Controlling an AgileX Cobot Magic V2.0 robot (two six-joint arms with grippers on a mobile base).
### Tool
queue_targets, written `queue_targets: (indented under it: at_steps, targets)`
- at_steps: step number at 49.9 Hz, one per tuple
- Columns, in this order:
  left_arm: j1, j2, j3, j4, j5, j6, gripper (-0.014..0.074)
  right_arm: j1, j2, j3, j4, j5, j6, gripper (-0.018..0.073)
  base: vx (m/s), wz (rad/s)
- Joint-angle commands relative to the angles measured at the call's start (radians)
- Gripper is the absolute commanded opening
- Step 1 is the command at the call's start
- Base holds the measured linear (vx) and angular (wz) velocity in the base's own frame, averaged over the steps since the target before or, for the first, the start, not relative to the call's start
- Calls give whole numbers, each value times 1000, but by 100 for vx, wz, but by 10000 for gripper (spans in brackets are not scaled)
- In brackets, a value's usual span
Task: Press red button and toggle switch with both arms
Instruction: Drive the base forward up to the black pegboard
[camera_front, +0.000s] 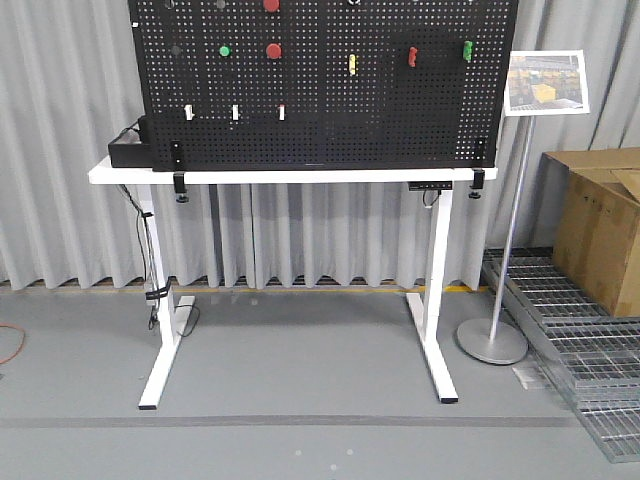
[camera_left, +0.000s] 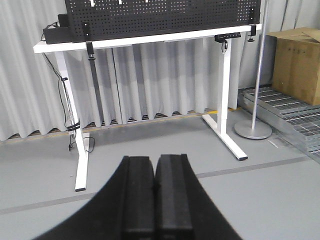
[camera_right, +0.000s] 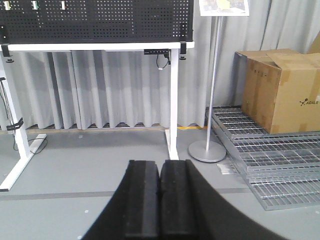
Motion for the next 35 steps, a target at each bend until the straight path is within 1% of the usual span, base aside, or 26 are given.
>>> queue_targets:
  at_steps: [1,15,35]
  targets:
    - [1,-16,35,-4,-84,-8,2,-7,-17,11,-8,-76,0,-3,10,0]
    - [1,-16,35,-4,-84,-8,2,-7,-17,11,-8,-76,0,-3,23,2]
    - [1,-16,35,-4,-84,-8,2,-7,-16,11,-8,-77,0,-3,44,-1]
